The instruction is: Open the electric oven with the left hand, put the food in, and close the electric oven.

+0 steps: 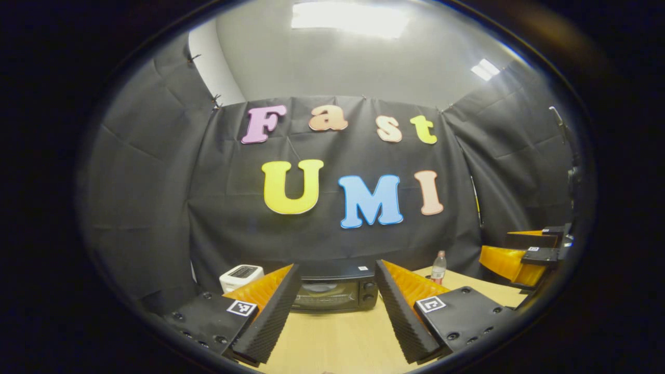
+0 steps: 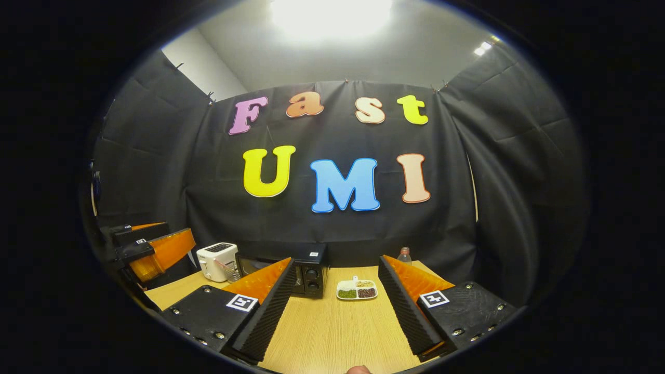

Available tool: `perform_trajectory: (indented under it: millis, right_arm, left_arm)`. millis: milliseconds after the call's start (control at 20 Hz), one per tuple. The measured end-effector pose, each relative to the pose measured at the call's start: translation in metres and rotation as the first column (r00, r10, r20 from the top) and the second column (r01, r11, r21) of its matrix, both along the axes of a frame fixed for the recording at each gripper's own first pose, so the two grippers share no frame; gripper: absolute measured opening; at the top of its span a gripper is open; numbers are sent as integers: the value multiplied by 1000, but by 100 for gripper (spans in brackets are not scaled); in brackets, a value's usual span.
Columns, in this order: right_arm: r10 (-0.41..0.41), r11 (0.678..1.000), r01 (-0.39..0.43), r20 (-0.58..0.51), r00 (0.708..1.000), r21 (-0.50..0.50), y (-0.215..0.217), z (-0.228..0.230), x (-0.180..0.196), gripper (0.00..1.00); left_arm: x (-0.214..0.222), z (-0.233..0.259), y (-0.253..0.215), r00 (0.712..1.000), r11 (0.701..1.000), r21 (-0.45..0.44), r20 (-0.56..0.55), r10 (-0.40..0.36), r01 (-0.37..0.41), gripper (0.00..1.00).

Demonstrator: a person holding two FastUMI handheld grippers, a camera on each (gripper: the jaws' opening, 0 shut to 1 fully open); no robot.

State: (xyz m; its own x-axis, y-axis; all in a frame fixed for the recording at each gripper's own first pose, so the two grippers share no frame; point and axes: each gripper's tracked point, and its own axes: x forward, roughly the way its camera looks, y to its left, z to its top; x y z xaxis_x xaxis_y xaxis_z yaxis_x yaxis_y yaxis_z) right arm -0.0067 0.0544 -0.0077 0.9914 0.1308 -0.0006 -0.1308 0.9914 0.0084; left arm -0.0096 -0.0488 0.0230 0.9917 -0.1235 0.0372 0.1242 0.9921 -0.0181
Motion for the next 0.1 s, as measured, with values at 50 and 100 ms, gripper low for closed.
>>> perform_trajectory:
  millis: [50, 100]
  right_arm:
    - [0, 1000, 0, 1, 1000, -2, -1, 0, 1, 97]
    - [0, 1000, 0, 1, 1000, -4, 0, 0, 0, 98]
  left_arm:
    - [1, -1, 1, 1000, 1000, -1, 0, 0, 0, 100]
    - [1, 0, 3, 1000, 1000, -2, 3, 1, -1, 100]
